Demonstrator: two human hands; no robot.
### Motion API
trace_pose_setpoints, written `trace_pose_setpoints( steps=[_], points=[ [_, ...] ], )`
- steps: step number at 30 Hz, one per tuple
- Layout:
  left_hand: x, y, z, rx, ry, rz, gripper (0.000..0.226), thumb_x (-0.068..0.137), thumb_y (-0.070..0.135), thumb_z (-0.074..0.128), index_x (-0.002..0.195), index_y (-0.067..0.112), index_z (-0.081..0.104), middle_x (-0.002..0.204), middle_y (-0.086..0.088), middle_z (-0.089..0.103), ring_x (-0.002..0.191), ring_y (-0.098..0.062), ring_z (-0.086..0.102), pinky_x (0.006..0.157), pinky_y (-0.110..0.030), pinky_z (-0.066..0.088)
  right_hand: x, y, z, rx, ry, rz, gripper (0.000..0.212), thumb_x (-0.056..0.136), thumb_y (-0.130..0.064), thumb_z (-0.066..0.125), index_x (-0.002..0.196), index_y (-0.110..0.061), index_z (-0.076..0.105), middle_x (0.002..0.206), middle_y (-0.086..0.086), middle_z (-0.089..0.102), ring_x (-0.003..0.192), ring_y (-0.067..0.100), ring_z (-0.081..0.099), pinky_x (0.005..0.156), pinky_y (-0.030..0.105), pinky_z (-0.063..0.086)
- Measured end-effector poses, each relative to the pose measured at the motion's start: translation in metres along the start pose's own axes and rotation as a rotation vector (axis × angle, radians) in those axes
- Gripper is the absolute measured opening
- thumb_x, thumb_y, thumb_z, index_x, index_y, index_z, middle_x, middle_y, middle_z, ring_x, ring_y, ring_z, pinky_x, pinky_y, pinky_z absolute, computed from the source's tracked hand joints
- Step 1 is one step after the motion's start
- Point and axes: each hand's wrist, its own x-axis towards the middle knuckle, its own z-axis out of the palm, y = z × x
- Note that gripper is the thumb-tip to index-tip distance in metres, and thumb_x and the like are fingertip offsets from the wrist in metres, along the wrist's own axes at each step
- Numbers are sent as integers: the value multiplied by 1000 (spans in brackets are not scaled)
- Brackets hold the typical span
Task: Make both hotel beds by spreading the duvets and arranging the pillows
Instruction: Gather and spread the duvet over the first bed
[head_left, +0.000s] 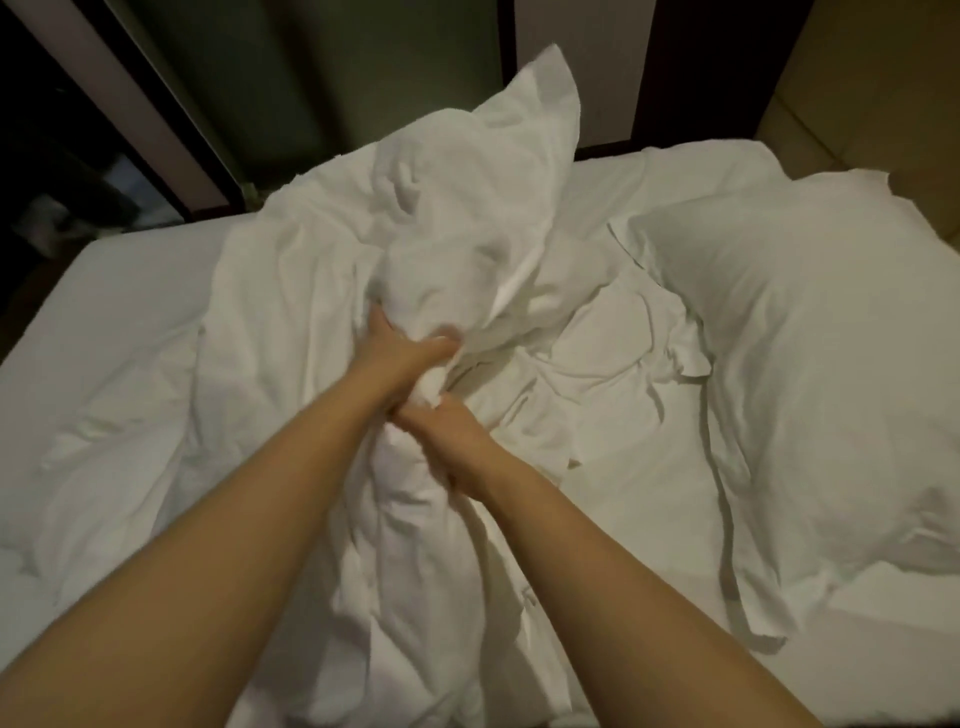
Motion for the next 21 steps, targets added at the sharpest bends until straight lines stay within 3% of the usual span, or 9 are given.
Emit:
trace_pose_setpoints(
  steps=[1,2,4,6,9,12,18,21],
  points=[
    [11,7,-14,88,-5,20,100,77,33,74,151,17,10,147,-17,35,129,-35,42,105,-38,37,-3,-7,3,-54,-68,-16,14,91,-17,59,102,-10,63,76,-4,67,64,6,61,58,17,48],
    [18,11,-26,213,-6,45,84,82,27,68,149,16,19,141,-19,43,122,-37,47,99,-37,41,-4,-11,6,-107,-120,-17,22,89,-21,62,108,-10,63,82,-4,68,70,7,62,62,18,49],
    [25,3,-47,382,65,91,52,89,21,53,139,12,39,129,-21,53,112,-38,53,89,-36,43,-1,-15,8,-206,-166,-23,41,87,-31,65,124,-14,60,113,3,67,99,18,64,89,30,51],
    [30,-20,-67,361,177,69,41,92,16,47,132,9,48,128,-24,53,113,-40,52,93,-38,42,5,-12,3,-209,-97,-60,42,91,-35,61,130,-18,57,130,3,59,116,19,57,101,31,43],
    [44,-62,-120,390,324,-30,36,96,11,42,130,0,50,132,-27,50,119,-41,48,100,-40,38,13,18,-20,-194,154,75,61,93,-40,57,146,-20,36,146,5,41,130,22,44,103,29,37],
    [54,-94,-174,434,398,-97,33,97,13,41,123,-4,52,127,-30,51,115,-45,49,96,-44,40,20,52,-22,-178,246,231,81,90,-47,58,152,-19,16,157,9,23,140,27,30,113,38,29],
    [55,-127,-190,465,355,10,31,94,9,40,114,-5,59,119,-29,58,108,-41,56,89,-41,45,70,-6,63,162,295,-38,94,84,-51,63,153,-22,6,156,3,24,139,25,31,114,45,28],
    [62,-140,-201,482,299,141,30,95,10,41,111,-5,61,113,-26,62,103,-39,59,83,-40,47,101,-46,110,260,318,-56,105,78,-53,69,153,-28,0,154,-2,26,138,28,32,112,52,29]
  ],
)
